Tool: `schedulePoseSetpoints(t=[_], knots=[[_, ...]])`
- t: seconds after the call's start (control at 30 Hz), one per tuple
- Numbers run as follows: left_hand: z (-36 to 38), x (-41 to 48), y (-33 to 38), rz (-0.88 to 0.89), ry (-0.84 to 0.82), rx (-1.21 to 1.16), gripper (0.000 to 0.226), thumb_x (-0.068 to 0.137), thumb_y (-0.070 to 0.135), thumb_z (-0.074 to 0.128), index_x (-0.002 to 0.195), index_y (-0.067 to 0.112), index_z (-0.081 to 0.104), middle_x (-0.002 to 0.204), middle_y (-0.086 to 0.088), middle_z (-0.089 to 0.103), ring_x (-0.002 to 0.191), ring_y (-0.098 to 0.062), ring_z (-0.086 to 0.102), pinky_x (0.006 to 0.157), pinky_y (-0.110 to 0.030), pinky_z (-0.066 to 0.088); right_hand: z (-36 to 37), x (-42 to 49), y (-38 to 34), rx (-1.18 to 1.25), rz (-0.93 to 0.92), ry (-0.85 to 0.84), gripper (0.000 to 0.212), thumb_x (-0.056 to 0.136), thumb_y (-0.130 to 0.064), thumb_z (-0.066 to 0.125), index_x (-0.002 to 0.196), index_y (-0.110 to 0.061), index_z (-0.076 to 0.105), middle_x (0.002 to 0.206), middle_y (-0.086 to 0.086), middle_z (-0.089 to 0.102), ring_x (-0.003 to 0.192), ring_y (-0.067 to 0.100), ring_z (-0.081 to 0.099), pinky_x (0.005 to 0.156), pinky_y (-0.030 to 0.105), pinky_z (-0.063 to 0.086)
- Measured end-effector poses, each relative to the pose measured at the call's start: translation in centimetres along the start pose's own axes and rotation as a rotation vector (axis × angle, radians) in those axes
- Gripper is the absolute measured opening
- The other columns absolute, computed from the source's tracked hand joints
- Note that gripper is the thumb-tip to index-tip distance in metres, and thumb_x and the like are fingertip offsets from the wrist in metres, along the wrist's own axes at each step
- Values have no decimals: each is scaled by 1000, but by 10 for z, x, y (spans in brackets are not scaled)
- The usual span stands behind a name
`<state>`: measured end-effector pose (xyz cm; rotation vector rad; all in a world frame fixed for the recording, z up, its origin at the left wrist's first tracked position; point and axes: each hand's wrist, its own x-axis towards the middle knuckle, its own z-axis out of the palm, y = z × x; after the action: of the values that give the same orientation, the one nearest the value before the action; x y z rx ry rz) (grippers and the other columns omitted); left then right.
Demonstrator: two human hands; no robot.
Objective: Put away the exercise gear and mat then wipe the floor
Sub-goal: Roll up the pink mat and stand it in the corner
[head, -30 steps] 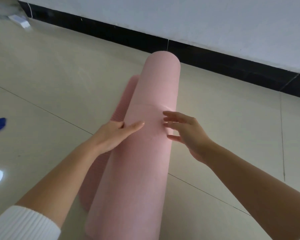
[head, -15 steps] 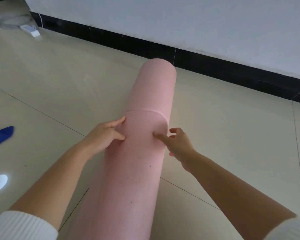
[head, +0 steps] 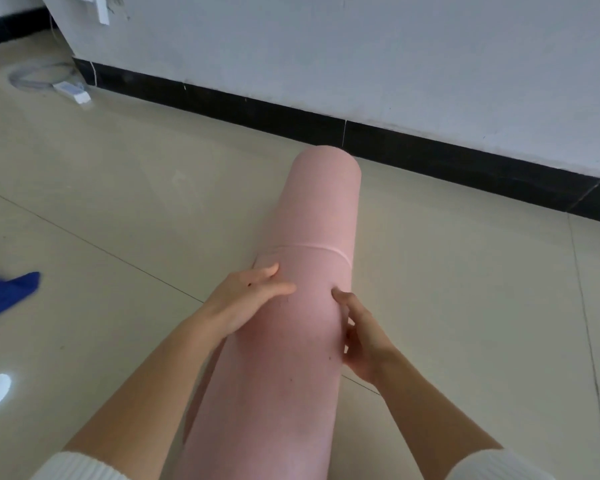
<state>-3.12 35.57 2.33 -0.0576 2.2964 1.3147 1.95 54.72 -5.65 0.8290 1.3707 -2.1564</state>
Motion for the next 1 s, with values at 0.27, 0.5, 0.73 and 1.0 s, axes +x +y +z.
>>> schedulePoseSetpoints(t=[0.27,0.5,0.73,1.0], knots=[[75,-28,16,-55,-173,-226,66,54,43,82,114,53,56,116,0,66,99,-18,66,85,-39,51,-71,-61,-31,-51,-46,80,86,68,-85,45,119,-20,68,113,11,70,109,28,64,105,43,42],[153,-37,72,81,-366,-379,102,52,32,79,135,58,27,113,3,68,98,-19,67,74,-36,52,-158,-130,-89,-180,-136,295,98,57,-91,47,120,-20,66,116,3,67,109,23,62,100,40,44],[214,-58,182,348,-430,-227,110,59,0,64,125,75,19,124,4,52,103,-19,64,91,-39,53,-231,-225,-160,-156,-432,366,63,79,-79,39,50,-27,60,49,-10,51,59,12,44,54,30,35],[271,-100,304,452,-519,-316,62,70,25,51,118,64,46,99,9,63,100,-16,57,90,-46,45,-307,-324,-227,-143,-621,333,61,67,-89,42,111,-49,59,105,-3,70,102,17,62,91,53,48]])
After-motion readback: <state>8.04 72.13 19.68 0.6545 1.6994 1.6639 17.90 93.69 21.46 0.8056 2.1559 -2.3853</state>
